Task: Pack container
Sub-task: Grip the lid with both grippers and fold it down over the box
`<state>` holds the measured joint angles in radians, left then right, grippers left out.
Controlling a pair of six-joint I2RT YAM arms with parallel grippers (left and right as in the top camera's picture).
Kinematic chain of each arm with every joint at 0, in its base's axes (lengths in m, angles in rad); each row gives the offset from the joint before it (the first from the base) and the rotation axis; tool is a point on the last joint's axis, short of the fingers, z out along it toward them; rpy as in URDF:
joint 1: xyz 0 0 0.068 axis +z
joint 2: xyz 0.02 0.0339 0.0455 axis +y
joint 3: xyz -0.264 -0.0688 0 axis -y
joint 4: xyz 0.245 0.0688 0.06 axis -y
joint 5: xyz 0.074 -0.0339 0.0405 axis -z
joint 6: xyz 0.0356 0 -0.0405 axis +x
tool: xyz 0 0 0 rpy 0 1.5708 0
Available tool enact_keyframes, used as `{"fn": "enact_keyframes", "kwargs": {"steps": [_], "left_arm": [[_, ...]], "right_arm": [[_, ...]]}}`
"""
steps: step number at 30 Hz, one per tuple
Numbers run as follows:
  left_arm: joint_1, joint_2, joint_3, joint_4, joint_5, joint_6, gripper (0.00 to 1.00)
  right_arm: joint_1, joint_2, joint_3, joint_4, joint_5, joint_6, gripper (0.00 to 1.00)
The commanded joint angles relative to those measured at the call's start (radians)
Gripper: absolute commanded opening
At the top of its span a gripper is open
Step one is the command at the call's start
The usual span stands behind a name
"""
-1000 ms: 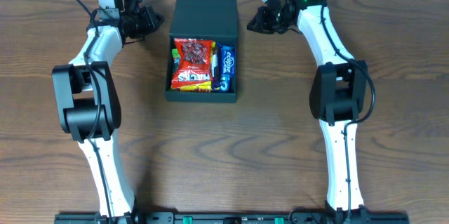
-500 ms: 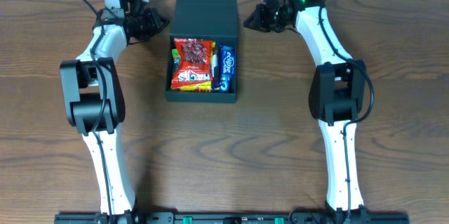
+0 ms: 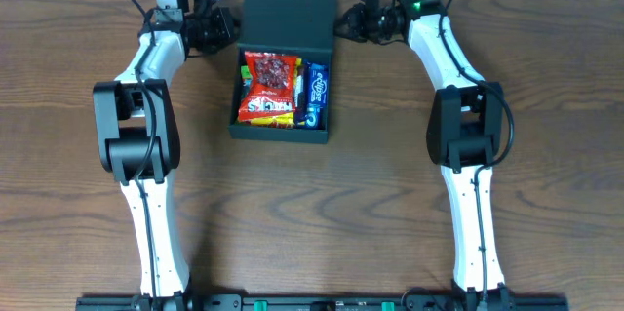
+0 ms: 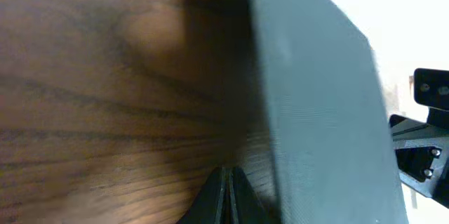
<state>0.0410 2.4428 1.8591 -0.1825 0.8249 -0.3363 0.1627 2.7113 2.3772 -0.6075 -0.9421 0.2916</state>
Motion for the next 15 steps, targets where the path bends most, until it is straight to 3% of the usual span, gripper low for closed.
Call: {"fn": "enact_keyframes", "kwargs": {"steps": [1, 8, 15], "left_arm": [[-0.015, 0.016, 0.055, -0.001, 0.079, 0.016, 0.06], [-0.014, 0.016, 0.158, -0.017, 0.171, 0.043, 0.05], [-0.015, -0.033, 0.241, -0.221, 0.197, 0.233, 0.06]], "right_arm": [[0.008, 0.011, -0.002, 0.045, -0.163, -0.012, 0.01], [-0.015, 0.005, 0.034, 0.073, -0.244, -0.012, 0.01], [-0.031, -0.083, 0.065, 0.055, -0.245, -0.085, 0.01]]}}
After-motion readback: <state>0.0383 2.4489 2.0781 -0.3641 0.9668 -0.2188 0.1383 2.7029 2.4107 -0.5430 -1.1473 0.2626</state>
